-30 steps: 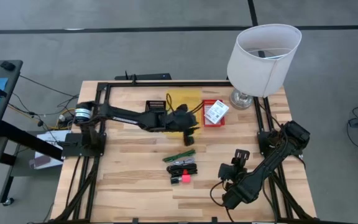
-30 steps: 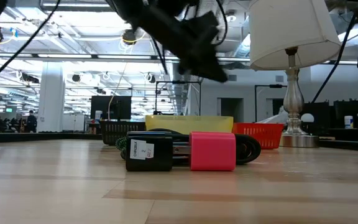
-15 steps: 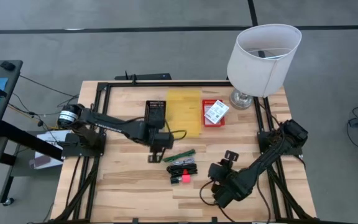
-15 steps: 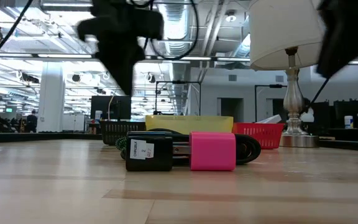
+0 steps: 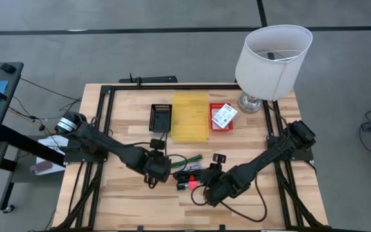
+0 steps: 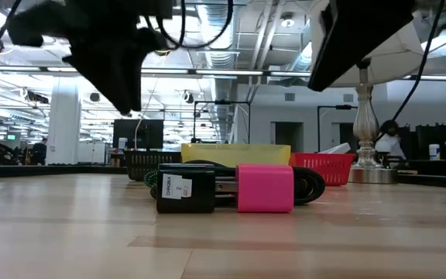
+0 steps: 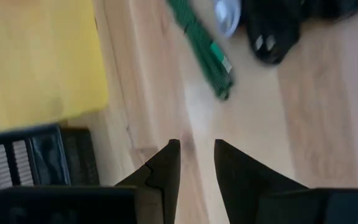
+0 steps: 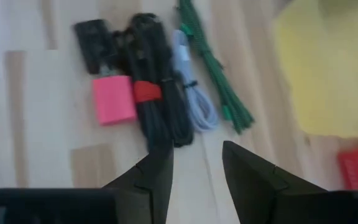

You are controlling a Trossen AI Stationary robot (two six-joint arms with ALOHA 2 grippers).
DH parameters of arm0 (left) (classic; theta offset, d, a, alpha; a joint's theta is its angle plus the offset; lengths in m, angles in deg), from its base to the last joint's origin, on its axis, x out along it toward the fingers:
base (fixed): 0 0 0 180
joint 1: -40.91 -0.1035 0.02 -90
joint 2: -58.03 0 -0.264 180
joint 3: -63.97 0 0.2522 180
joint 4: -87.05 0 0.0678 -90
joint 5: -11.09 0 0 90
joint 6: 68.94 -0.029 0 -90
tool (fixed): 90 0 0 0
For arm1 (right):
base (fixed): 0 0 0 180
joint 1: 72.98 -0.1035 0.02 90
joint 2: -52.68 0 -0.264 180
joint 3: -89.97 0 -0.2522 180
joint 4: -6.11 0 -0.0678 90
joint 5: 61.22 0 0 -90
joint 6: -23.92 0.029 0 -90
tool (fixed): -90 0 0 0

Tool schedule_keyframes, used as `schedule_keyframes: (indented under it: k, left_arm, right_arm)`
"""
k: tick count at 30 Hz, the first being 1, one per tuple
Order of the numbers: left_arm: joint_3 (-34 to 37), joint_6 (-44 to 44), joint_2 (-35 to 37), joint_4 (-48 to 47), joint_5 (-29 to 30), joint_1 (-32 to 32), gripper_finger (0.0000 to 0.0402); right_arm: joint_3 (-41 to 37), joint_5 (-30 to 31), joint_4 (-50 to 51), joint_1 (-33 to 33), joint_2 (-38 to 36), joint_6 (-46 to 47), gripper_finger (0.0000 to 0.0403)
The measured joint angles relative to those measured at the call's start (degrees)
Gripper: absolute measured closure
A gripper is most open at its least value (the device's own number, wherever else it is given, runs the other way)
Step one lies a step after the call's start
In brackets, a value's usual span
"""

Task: Pick and place items into bin
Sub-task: Put the pink charger adapter into the black bin

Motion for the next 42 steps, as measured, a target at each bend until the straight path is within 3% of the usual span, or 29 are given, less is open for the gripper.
schedule_keyframes:
  k: [3, 7, 16, 21, 29, 33, 42]
  left_arm:
    - [3.5, -0.3, 3.8, 5.1, 0.7, 1.1, 0.031]
    - [13.3, 1.2, 12.9, 16.8, 0.9, 1.3, 0.031]
    - [36.7, 3.4, 35.6, 47.5, 1.2, 1.3, 0.031]
    - [44.0, 1.0, 43.5, 54.8, 1.2, 1.3, 0.031]
    - [46.4, -1.0, 49.0, 56.6, 6.7, 1.3, 0.031]
    - [46.4, -2.4, 49.0, 57.9, 6.2, 1.3, 0.031]
    - [46.4, -3.5, 47.0, 57.6, 6.2, 1.3, 0.031]
  right_arm:
    - [0.0, -3.9, -2.1, 1.0, 0.0, -4.1, 0.0269]
    - [0.0, -7.4, -4.3, 2.3, 0.0, -7.9, 0.0269]
    - [0.0, -8.7, -10.5, 1.7, 0.0, -8.7, 0.0267]
    - [0.1, -7.8, -15.0, 0.8, 1.6, -8.7, 0.0255]
    - [-0.1, -7.0, -18.7, 0.2, 5.5, -7.6, 0.0239]
    - [0.0, -5.2, -18.6, -0.5, 5.2, -7.0, 0.0241]
    - [0.0, -7.6, -16.9, -0.7, 5.7, -6.8, 0.0242]
